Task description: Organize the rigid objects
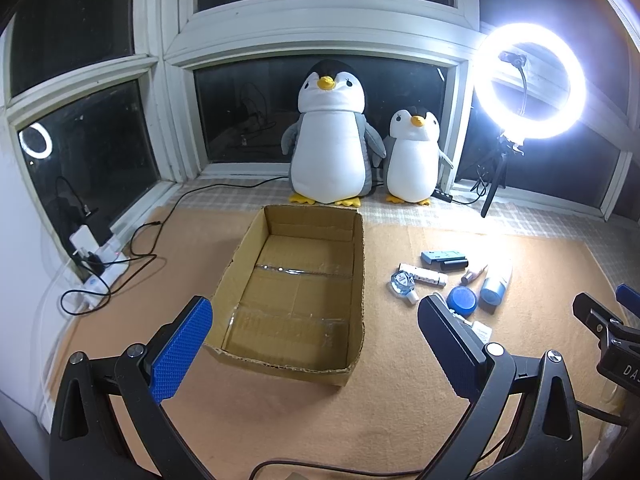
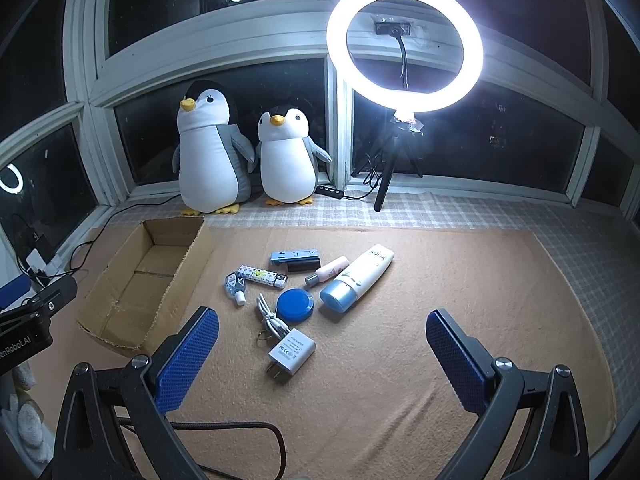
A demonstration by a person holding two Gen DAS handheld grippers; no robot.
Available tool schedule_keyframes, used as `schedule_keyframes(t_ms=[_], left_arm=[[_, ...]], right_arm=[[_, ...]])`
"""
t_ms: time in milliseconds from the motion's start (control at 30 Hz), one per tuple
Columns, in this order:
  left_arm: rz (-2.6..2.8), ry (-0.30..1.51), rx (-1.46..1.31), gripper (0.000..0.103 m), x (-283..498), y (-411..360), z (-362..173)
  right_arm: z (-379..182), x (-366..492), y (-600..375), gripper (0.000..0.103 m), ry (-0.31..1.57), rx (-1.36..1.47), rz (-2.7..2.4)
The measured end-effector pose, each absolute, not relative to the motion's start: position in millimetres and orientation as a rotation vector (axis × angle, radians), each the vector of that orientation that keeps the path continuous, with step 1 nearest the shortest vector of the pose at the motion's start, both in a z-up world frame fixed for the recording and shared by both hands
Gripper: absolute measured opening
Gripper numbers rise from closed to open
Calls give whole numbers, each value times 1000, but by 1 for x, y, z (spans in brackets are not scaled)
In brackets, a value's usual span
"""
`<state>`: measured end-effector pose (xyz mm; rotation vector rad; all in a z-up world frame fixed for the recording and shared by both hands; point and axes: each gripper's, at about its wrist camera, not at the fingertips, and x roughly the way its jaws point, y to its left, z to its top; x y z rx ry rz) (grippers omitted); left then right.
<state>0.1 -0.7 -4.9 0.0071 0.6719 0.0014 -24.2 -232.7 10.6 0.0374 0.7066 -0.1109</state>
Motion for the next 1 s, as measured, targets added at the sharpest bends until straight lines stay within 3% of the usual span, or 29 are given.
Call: schedule_keyframes(t_ms=[1000], left_arm=[[5, 658, 8, 102, 0, -1, -3]], right_arm=[[15, -28, -233, 103, 690, 38, -117]])
